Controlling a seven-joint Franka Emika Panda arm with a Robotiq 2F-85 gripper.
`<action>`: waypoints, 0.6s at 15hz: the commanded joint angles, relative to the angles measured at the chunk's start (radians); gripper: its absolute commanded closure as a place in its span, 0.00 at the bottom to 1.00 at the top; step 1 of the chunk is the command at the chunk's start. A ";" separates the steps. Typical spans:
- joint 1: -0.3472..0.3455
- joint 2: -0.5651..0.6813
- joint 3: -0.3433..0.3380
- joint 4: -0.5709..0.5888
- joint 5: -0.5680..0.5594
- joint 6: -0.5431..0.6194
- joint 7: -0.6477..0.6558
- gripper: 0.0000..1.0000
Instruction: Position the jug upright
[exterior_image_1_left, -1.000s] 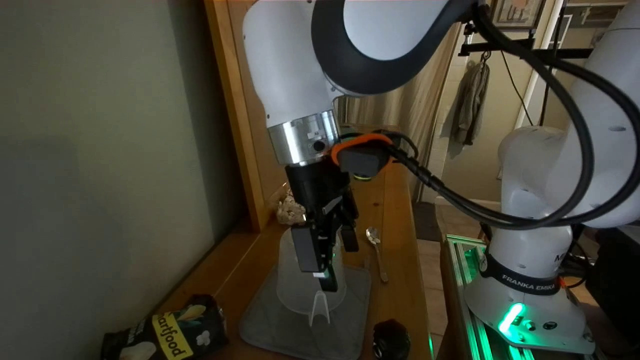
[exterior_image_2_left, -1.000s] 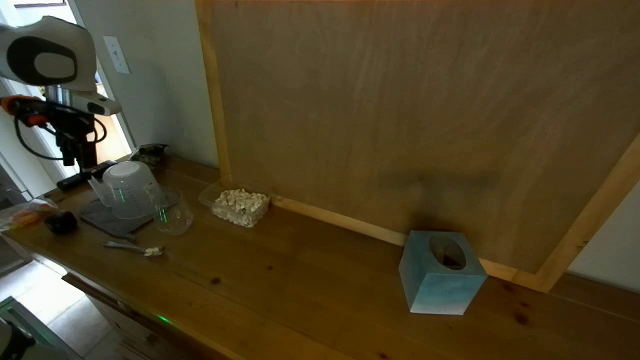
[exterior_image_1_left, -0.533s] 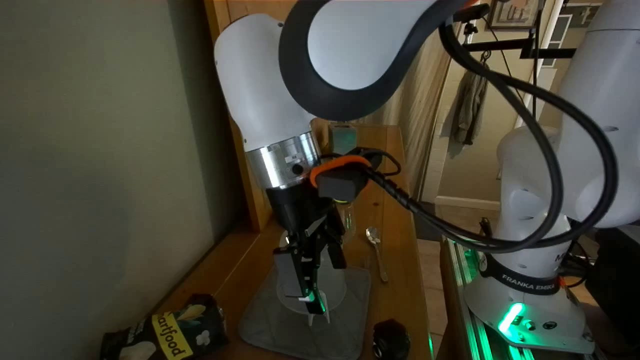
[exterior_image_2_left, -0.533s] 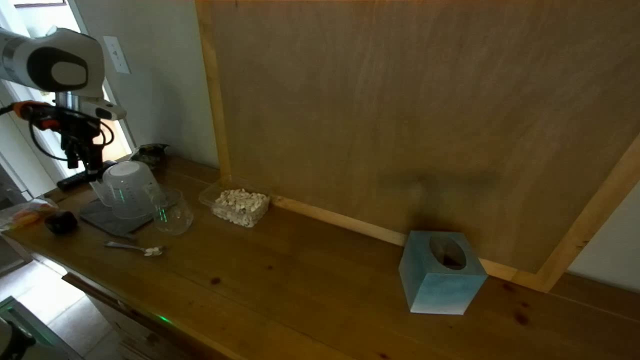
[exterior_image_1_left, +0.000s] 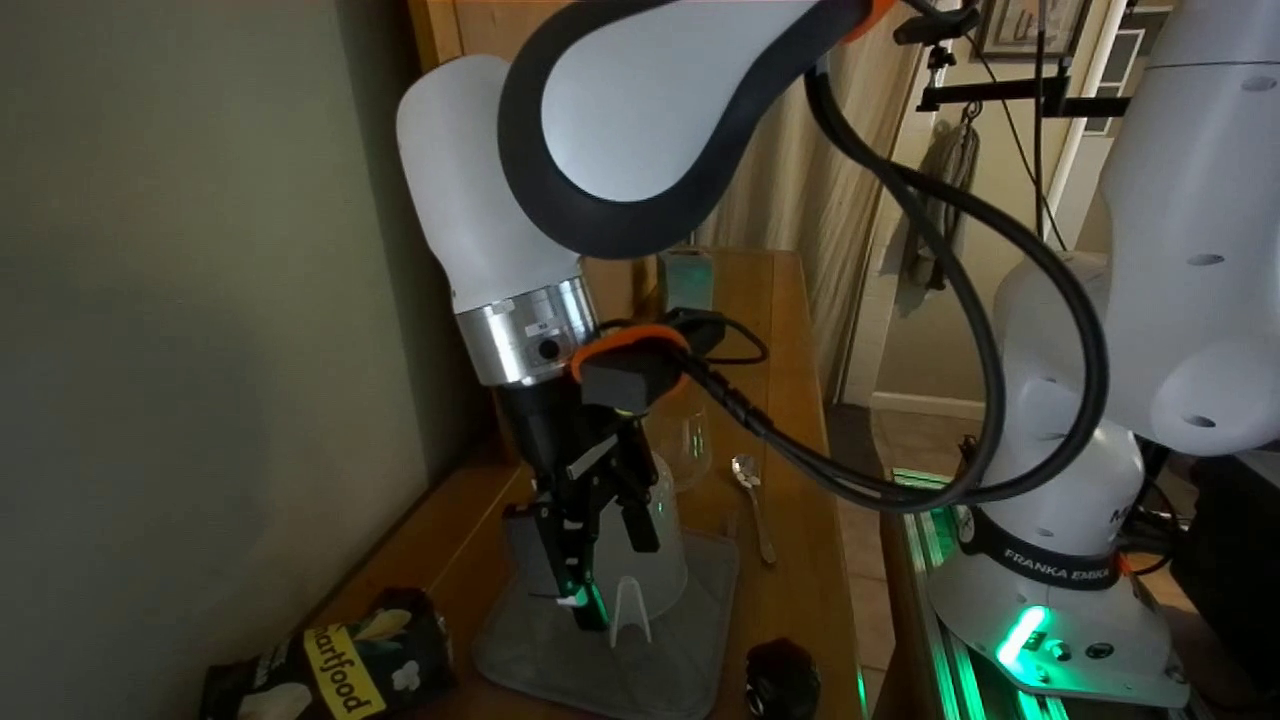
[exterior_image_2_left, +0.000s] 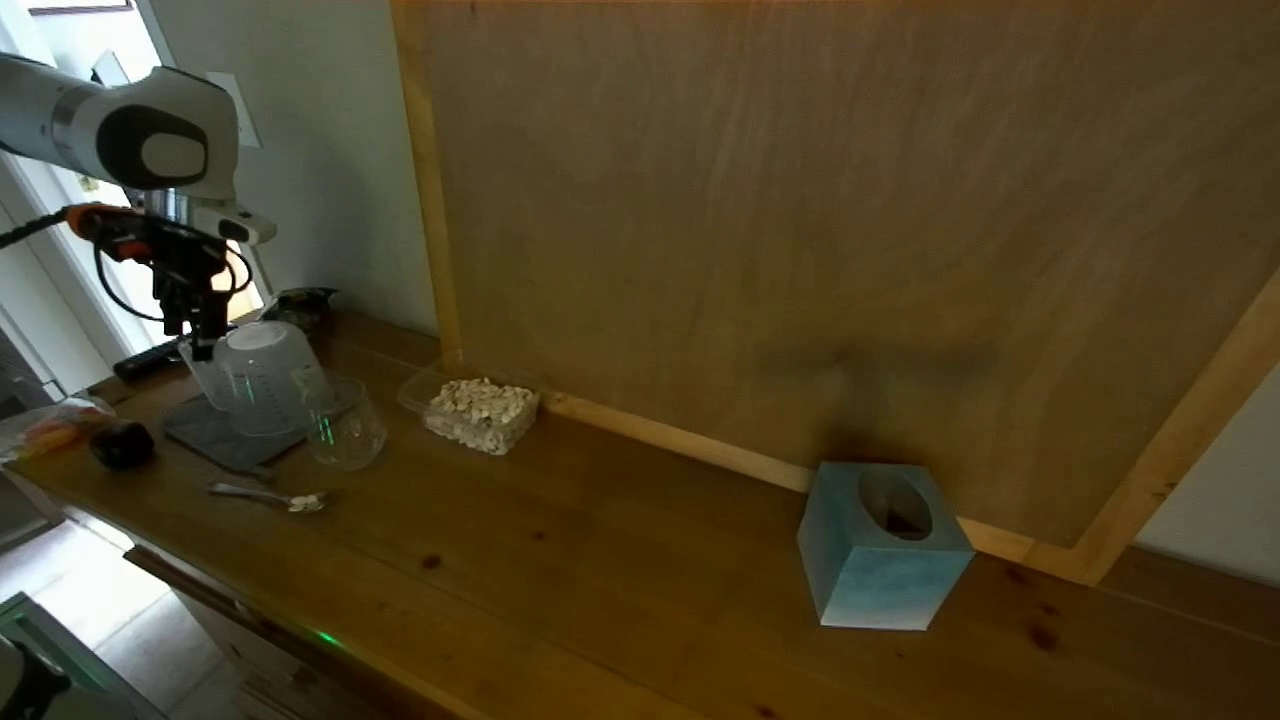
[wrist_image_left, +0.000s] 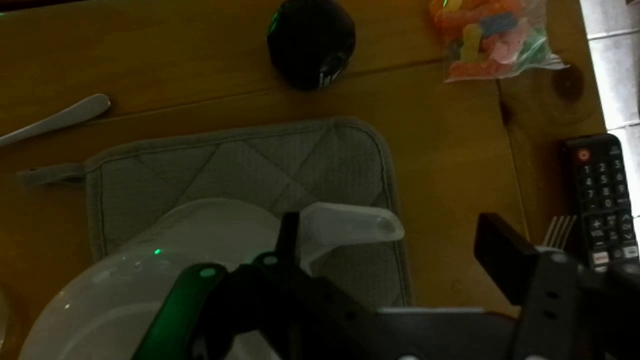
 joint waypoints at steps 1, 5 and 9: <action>0.017 0.051 -0.010 0.049 -0.018 -0.032 -0.020 0.11; 0.033 0.079 -0.004 0.081 -0.075 -0.101 -0.053 0.03; 0.049 0.103 -0.003 0.107 -0.144 -0.151 -0.060 0.37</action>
